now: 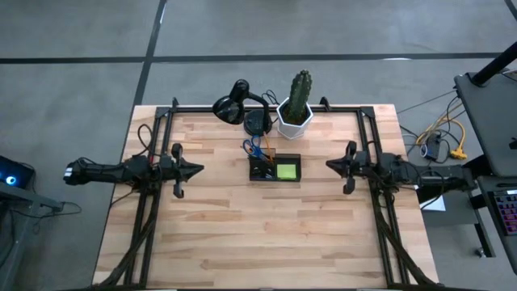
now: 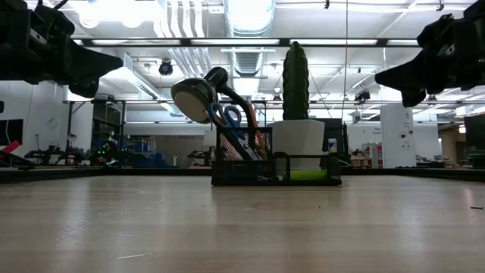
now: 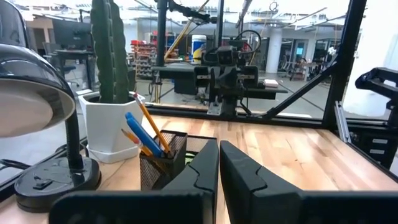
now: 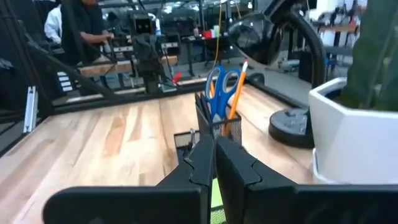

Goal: Pick and place office supplies into organizer
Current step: Return to Home Position

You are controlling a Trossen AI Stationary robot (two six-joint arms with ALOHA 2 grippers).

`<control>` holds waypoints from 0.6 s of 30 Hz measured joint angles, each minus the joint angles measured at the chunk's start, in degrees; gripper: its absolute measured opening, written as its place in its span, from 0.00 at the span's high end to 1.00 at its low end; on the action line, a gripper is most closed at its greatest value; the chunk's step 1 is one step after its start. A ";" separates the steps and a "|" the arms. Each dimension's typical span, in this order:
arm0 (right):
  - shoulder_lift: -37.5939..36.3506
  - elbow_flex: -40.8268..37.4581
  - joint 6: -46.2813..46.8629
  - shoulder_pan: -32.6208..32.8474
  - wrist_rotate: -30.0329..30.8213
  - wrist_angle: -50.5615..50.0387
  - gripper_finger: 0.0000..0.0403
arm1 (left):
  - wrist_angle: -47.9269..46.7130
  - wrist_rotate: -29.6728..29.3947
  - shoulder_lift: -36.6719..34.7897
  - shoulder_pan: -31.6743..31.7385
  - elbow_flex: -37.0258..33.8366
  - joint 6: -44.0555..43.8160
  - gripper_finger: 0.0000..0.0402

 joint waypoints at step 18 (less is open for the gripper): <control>2.40 0.00 2.13 0.37 -0.53 0.09 0.98 | 0.19 1.99 0.82 0.00 -0.02 0.00 1.00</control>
